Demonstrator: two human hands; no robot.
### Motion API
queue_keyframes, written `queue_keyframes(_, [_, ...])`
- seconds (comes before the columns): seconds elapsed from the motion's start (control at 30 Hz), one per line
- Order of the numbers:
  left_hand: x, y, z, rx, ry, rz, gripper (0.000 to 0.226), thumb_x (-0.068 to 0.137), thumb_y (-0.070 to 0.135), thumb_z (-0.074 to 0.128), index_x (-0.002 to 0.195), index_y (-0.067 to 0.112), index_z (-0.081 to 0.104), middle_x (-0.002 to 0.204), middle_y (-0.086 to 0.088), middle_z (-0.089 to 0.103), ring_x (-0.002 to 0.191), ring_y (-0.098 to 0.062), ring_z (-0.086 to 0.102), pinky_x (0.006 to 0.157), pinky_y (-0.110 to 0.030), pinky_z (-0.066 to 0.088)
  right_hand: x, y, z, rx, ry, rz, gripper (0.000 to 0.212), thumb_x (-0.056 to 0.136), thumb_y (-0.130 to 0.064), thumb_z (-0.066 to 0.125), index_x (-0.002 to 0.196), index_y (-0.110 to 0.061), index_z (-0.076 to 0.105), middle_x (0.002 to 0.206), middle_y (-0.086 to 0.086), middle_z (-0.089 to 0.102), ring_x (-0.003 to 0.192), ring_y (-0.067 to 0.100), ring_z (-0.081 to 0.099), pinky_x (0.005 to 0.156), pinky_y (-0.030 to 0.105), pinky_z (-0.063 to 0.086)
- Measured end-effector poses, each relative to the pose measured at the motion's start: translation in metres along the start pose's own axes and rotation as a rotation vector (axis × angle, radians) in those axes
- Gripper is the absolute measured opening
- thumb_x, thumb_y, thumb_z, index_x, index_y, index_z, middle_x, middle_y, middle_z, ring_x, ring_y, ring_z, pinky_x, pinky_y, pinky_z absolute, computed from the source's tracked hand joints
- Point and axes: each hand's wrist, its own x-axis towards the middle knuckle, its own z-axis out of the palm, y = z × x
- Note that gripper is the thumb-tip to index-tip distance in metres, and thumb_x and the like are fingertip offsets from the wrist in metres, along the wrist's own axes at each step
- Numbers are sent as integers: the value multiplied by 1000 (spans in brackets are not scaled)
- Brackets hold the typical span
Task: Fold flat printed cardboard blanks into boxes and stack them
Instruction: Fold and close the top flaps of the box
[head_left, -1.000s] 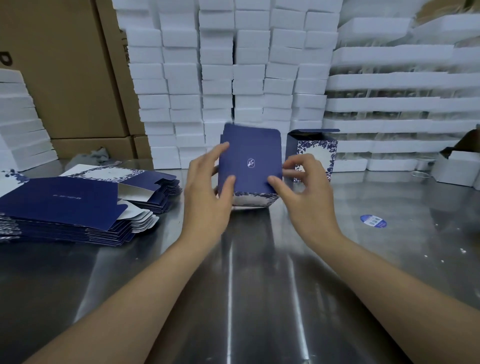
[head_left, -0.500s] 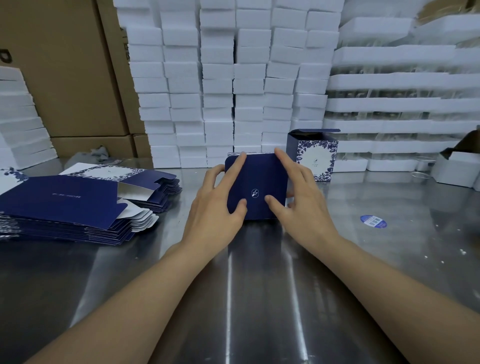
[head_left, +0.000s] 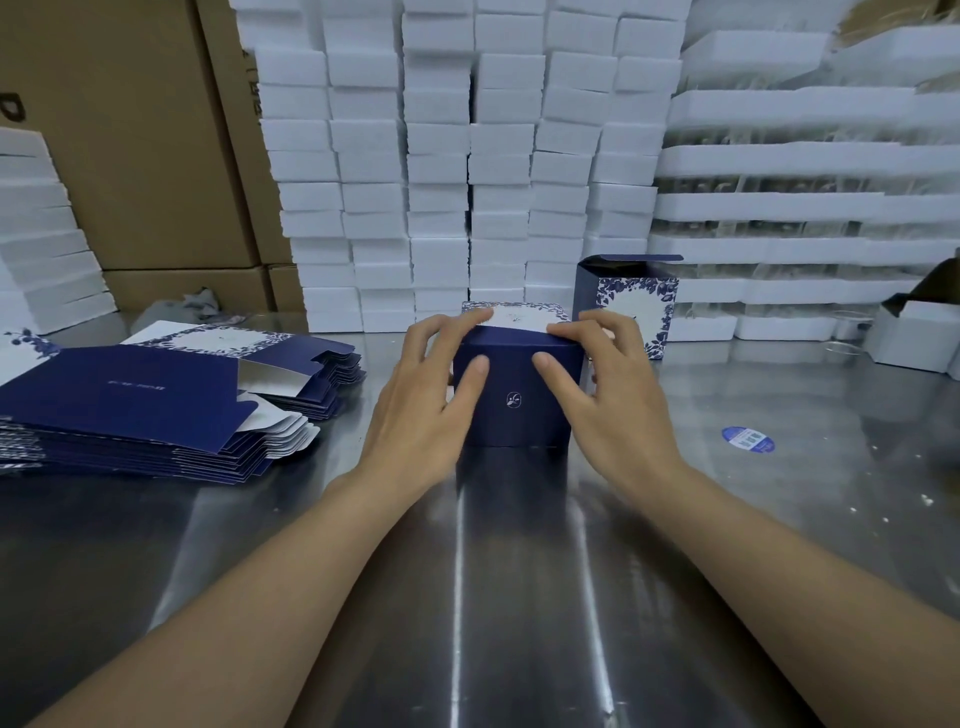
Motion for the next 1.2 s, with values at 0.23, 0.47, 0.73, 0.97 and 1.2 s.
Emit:
queue_keyframes(0.23, [4,1,1,-181,68,-30,20,106,28,63,120,36,74,140,17,48,130,-2,52,92,-48,57,-1,-6,-2,42,-74,-84,32,102,-42,62,133,-40,59,133,-18,54,124,0,54,102,20,42])
queue_keyframes(0.47, [4,9,-3,-287,7,-33,19,99,25,75,116,33,76,148,14,49,140,-6,48,99,-52,57,2,-10,1,120,-75,-79,14,100,-35,67,114,-32,63,119,-14,61,117,-3,53,94,5,33])
queue_keyframes(0.73, [5,17,-8,-297,-3,-73,12,96,20,77,85,27,76,149,11,51,137,6,45,98,1,31,4,-12,-3,188,-212,-44,8,103,-32,65,98,-26,67,145,-7,52,149,-2,32,108,5,23])
queue_keyframes(0.97, [11,9,-12,-327,-9,-125,9,95,28,79,103,26,82,146,15,56,136,8,49,120,-23,34,5,-4,-1,289,-167,-39,5,103,-23,62,108,-25,61,125,-12,62,129,7,52,106,33,43])
queue_keyframes(1.2, [13,2,-11,-467,-36,-204,12,96,26,78,94,15,84,141,20,63,133,1,56,116,-53,46,7,1,-2,375,-144,42,16,106,-12,56,98,-26,60,124,-34,57,138,1,49,114,42,43])
